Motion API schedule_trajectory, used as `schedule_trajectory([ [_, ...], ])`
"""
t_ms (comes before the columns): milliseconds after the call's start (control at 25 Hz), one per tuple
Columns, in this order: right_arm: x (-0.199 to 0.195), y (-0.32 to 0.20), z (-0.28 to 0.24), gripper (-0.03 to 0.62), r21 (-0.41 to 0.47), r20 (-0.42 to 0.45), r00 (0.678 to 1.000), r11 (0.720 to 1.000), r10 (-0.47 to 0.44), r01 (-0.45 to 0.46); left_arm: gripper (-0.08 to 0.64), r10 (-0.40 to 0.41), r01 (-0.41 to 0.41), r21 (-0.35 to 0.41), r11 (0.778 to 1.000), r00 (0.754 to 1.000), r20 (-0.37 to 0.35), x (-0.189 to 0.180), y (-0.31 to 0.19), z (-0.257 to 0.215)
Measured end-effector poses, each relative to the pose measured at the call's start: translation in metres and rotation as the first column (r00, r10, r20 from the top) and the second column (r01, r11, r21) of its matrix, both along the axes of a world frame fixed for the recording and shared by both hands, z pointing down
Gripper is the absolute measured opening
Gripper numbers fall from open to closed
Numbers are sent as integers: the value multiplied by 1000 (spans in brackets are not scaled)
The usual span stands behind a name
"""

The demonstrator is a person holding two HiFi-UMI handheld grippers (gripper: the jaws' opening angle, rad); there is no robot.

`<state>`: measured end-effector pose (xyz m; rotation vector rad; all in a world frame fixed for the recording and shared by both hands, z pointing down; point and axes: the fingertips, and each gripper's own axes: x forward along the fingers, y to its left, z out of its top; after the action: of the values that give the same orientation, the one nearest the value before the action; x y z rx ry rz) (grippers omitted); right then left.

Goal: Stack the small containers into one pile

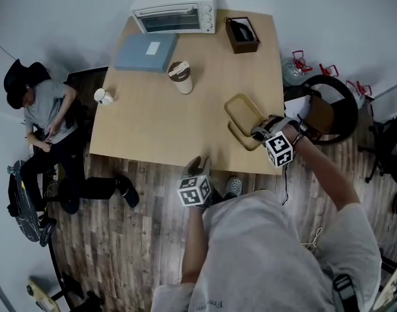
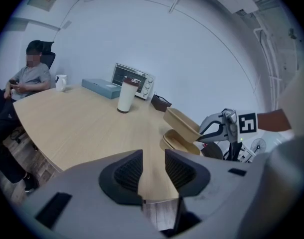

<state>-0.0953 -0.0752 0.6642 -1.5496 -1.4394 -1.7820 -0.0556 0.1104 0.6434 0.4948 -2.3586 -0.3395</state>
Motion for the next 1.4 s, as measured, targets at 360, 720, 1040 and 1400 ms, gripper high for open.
schedule_trajectory([
  [360, 34, -9, 32, 34, 69, 0, 999, 996, -52, 51, 129, -41, 41, 11, 999, 999, 11, 17, 11, -3],
  [720, 50, -9, 37, 32, 59, -30, 999, 998, -37, 38, 127, -46, 46, 8, 999, 999, 9, 30, 14, -2],
  [1040, 54, -17, 48, 37, 81, -50, 998, 996, -41, 45, 127, -36, 36, 1, 999, 999, -6, 39, 15, 5],
  [1400, 47, -19, 51, 96, 57, -61, 996, 997, 59, -55, 124, -3, 3, -10, 1000, 1000, -18, 41, 3, 8],
])
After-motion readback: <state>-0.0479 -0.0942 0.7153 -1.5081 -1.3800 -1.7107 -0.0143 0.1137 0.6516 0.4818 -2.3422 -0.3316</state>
